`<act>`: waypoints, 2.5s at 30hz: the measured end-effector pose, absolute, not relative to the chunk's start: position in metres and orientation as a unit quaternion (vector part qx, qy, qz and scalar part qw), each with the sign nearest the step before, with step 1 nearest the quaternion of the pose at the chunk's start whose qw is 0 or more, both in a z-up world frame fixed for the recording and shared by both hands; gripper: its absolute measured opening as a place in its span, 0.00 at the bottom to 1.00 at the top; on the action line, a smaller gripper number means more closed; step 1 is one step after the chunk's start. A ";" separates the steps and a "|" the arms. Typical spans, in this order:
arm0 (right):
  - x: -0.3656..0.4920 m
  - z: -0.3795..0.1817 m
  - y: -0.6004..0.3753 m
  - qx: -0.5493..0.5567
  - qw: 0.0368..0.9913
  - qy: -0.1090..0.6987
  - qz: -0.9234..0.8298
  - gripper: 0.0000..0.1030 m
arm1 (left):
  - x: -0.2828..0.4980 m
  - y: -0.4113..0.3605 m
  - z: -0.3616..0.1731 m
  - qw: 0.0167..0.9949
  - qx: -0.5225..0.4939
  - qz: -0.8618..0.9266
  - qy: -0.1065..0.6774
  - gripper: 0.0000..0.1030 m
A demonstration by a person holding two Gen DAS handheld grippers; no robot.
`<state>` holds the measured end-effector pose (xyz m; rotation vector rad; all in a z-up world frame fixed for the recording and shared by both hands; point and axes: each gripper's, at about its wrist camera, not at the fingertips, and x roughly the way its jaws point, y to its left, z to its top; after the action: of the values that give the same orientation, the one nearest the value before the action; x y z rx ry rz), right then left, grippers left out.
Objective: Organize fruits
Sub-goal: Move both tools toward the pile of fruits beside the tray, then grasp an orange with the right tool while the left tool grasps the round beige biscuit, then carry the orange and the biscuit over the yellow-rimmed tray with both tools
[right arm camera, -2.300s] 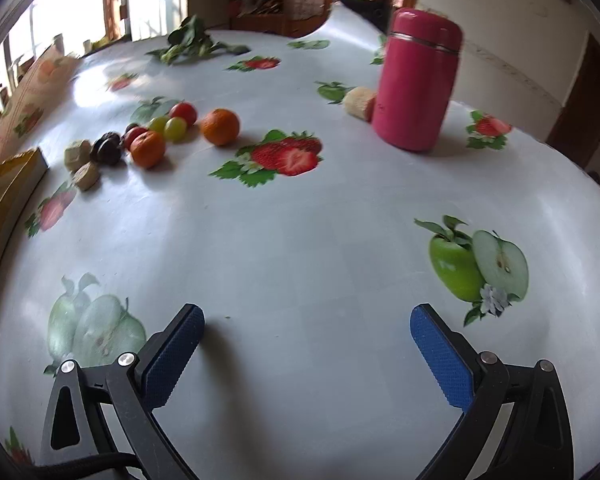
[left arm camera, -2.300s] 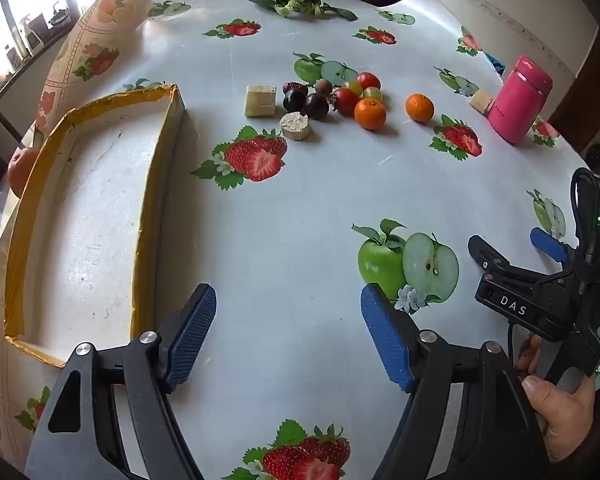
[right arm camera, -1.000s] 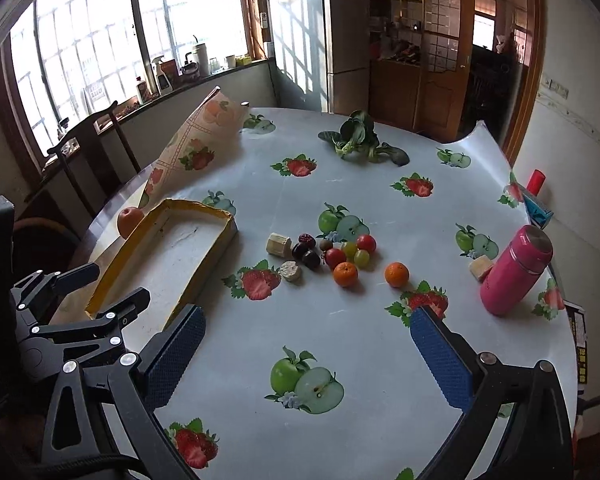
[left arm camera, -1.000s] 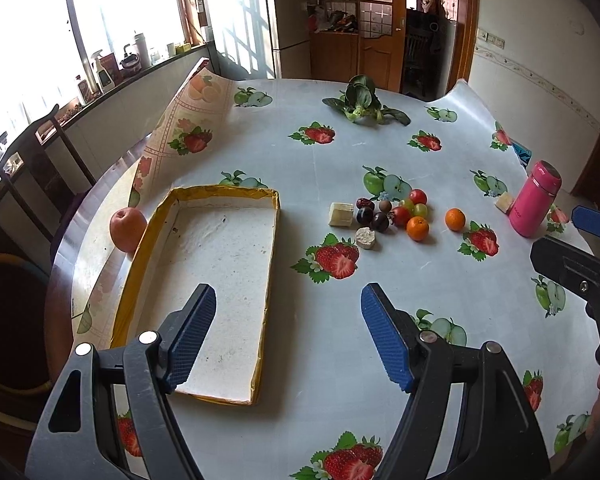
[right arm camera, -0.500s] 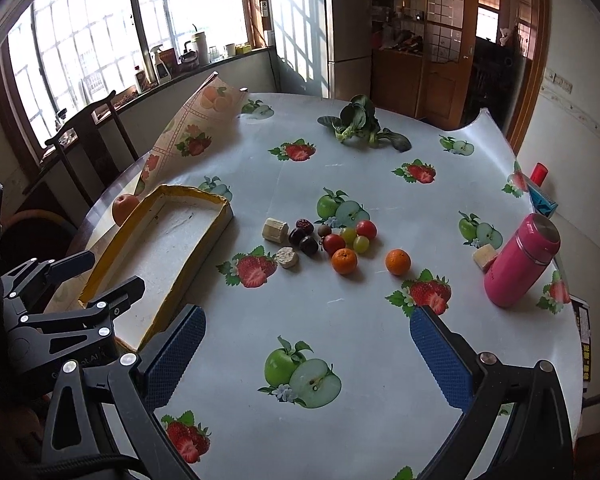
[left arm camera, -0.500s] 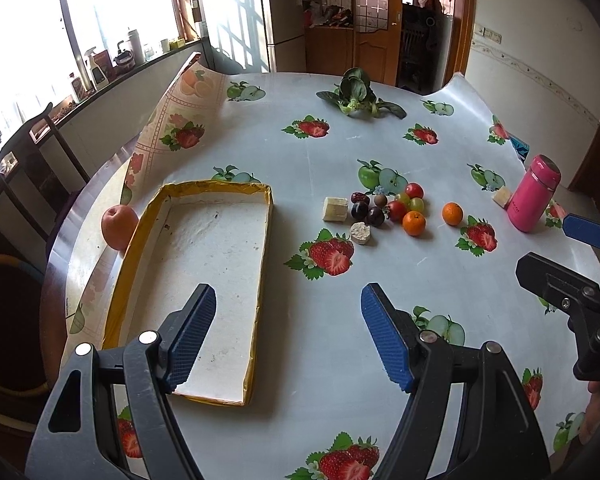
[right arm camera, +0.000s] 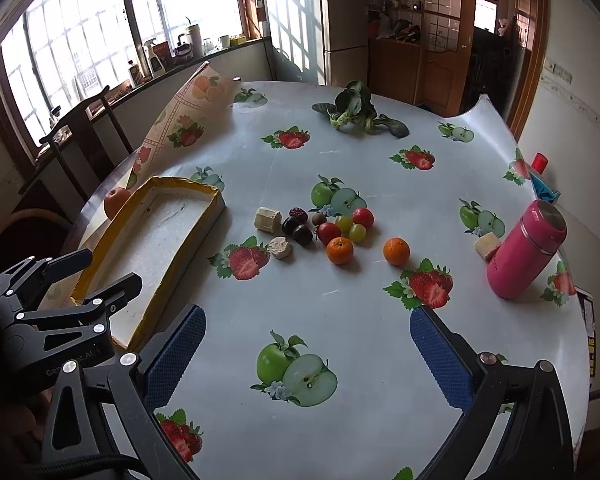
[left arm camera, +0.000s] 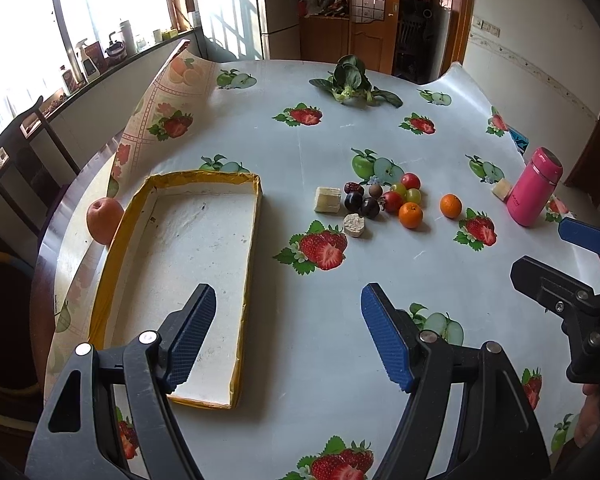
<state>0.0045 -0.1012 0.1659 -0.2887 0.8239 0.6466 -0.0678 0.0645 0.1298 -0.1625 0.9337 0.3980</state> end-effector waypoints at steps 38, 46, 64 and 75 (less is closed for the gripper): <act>0.177 0.026 -0.063 -0.044 0.806 0.501 0.311 0.35 | 0.102 0.077 -0.007 0.841 -0.111 0.119 0.516 0.64; 0.155 0.038 -0.088 -0.006 0.811 0.499 0.306 0.35 | 0.098 0.070 -0.006 0.841 -0.081 0.123 0.521 0.27; 0.080 0.076 -0.106 0.007 0.816 0.485 0.316 0.35 | 0.005 0.069 0.057 0.847 -0.107 0.133 0.504 0.27; 0.032 0.092 -0.090 -0.012 0.812 0.473 0.342 0.35 | -0.044 0.096 0.075 0.847 -0.112 0.167 0.492 0.27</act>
<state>0.0320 -0.0903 0.0924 -0.0249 1.0094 0.7299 -0.0437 0.0961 0.0753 -0.2364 1.0382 0.3512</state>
